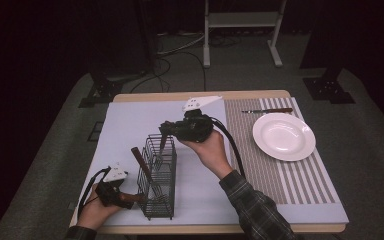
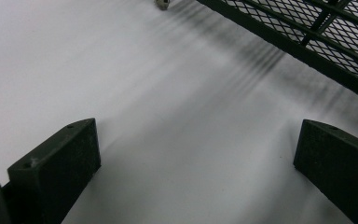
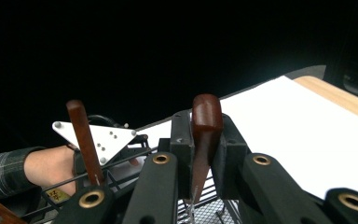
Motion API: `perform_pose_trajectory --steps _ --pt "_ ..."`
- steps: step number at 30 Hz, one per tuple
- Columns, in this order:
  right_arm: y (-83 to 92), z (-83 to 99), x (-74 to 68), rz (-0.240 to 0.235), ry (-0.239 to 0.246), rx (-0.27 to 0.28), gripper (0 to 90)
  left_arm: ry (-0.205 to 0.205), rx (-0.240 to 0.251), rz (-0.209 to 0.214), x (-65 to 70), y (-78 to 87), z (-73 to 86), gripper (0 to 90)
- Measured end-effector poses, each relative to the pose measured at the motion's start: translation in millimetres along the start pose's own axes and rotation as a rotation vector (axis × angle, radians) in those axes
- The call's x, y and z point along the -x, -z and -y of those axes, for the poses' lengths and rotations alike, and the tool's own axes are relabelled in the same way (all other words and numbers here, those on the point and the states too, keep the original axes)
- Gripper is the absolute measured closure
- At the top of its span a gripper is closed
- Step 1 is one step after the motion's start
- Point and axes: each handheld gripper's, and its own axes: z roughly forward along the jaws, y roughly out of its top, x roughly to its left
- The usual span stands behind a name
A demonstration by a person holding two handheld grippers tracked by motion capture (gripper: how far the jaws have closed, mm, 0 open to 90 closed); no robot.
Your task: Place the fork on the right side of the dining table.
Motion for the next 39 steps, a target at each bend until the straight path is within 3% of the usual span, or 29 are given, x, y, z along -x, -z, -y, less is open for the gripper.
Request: perform_pose_trajectory --steps 24,33,39 --pt "44.2 -35.8 -10.5 0.024 0.041 0.095 80.3 0.002 0.001 0.000 0.1 -0.2 0.1 0.0" --pt "71.3 -51.4 -14.0 0.063 0.066 0.136 80.3 0.001 0.001 -0.001 0.2 -0.1 0.1 0.0" --pt "88.1 -51.8 -12.7 0.093 0.070 0.162 80.3 -0.001 -0.001 -0.001 0.0 0.0 0.0 0.0"
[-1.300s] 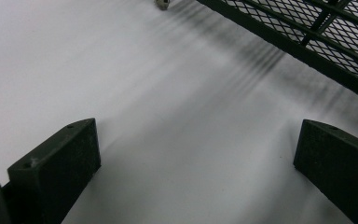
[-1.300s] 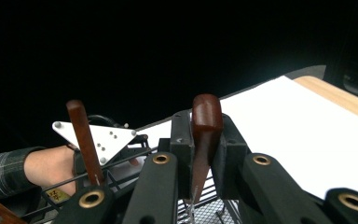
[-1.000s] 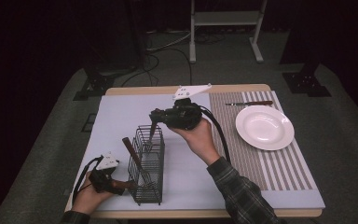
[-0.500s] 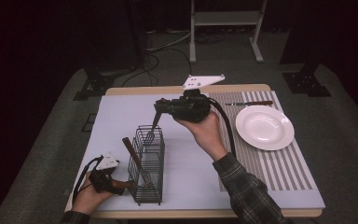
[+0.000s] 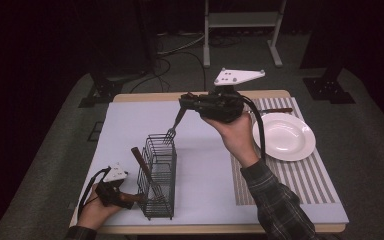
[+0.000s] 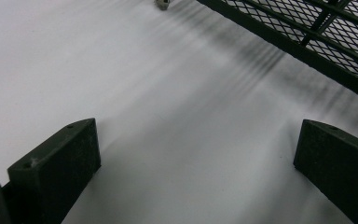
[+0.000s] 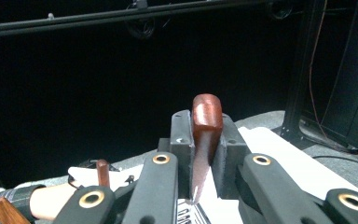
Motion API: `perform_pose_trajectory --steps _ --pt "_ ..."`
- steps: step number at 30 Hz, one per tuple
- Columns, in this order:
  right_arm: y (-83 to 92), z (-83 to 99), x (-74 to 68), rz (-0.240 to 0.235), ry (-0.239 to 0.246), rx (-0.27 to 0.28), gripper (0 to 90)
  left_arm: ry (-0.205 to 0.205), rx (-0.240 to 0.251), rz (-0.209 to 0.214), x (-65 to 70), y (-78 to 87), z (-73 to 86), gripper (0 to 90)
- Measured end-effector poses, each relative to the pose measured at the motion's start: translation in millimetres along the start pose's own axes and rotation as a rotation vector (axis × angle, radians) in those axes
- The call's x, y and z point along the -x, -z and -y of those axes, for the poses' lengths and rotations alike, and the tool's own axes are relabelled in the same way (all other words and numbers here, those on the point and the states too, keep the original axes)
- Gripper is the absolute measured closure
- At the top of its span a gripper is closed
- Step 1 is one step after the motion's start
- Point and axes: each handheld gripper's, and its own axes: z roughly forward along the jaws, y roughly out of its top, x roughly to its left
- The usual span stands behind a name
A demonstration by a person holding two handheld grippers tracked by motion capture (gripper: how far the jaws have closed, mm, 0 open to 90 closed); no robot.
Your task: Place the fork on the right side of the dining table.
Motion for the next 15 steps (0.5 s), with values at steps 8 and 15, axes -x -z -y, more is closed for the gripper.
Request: perform_pose_trajectory --steps 8,15 --pt "20.8 2.1 4.2 0.042 -0.005 0.004 80.2 0.001 0.002 0.000 0.1 -0.1 0.0 0.0" --pt "34.0 14.1 10.0 0.083 -0.010 -0.002 80.2 0.001 0.002 0.000 0.1 -0.1 0.1 0.0"
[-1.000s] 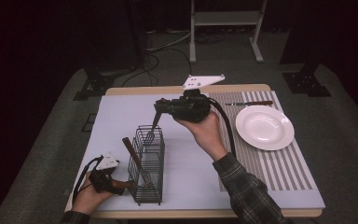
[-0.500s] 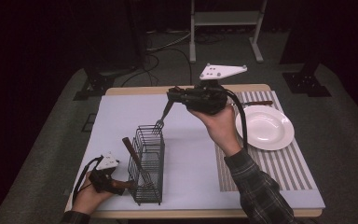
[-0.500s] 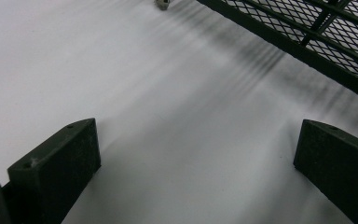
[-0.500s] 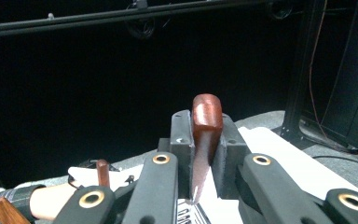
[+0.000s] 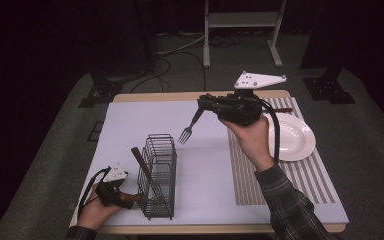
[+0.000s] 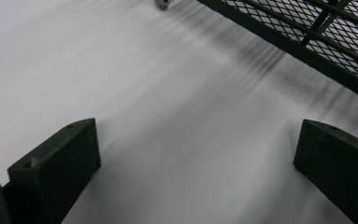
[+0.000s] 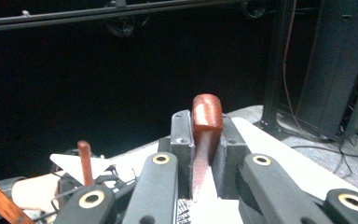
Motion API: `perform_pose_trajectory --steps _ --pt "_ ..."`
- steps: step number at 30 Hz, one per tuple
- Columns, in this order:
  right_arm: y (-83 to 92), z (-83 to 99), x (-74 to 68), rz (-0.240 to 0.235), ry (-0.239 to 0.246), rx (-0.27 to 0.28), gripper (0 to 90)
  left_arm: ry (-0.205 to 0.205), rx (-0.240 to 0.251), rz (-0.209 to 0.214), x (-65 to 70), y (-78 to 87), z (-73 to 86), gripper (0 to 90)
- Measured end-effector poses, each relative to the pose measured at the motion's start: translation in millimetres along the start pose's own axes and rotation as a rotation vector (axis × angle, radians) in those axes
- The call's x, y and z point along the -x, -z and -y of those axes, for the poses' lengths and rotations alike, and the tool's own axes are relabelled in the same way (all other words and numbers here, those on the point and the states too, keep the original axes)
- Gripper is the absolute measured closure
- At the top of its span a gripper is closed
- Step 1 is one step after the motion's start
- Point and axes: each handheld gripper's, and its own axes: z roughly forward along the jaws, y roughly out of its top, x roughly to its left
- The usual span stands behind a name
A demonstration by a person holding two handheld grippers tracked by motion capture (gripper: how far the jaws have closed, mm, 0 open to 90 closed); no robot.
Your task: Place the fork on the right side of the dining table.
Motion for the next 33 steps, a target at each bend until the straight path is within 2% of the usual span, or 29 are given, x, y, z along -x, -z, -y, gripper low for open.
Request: perform_pose_trajectory --steps 6,17,33 --pt "11.7 16.9 9.1 0.057 -0.009 -0.021 80.2 0.000 0.000 0.000 0.0 0.0 0.0 0.0" --pt "24.1 47.3 21.5 0.107 -0.050 -0.051 80.2 0.001 0.000 0.000 0.0 0.0 0.0 0.0" --pt "43.0 76.8 23.5 0.154 -0.078 -0.077 80.2 -0.002 -0.001 -0.001 -0.1 0.2 -0.1 0.0"
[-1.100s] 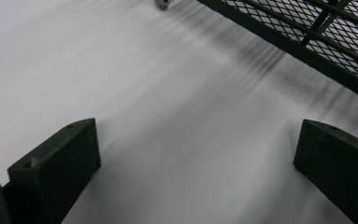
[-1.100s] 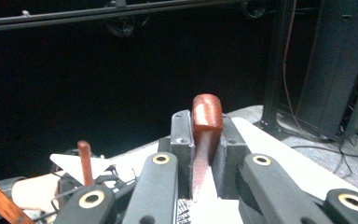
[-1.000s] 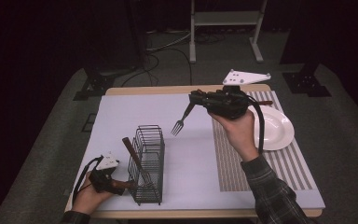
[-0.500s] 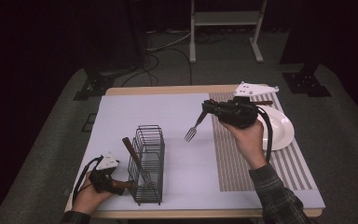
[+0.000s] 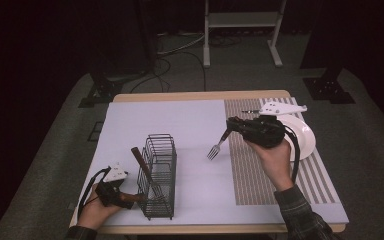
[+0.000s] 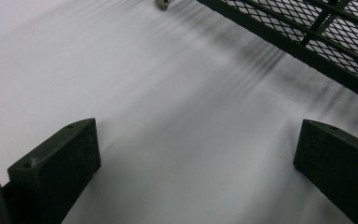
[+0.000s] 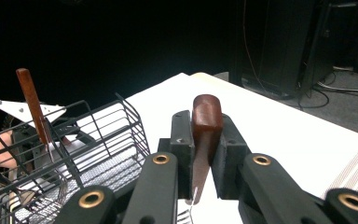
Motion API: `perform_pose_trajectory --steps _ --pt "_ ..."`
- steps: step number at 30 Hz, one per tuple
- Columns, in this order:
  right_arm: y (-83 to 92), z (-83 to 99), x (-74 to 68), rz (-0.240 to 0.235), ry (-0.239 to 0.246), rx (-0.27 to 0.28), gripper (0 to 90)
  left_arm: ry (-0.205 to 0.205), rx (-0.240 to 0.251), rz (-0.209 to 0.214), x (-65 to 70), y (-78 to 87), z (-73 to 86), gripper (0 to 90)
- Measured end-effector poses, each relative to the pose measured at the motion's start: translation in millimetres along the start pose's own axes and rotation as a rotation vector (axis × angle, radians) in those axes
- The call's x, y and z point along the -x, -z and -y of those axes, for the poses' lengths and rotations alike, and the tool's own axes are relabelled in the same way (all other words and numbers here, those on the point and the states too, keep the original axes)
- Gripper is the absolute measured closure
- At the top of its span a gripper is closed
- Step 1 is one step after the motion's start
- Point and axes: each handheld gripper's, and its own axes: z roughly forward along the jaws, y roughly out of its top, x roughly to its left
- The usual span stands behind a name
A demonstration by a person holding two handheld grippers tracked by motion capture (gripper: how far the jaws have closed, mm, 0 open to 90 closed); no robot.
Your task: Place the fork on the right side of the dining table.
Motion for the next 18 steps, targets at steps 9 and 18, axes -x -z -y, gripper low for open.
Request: perform_pose_trajectory --steps 9,18 --pt "12.8 12.7 5.6 0.029 -0.026 -0.011 80.2 0.001 0.000 0.001 0.1 0.0 0.0 0.0" --pt "31.7 24.1 13.4 0.070 -0.054 -0.016 80.1 0.002 0.001 0.000 0.2 -0.1 0.1 0.0"
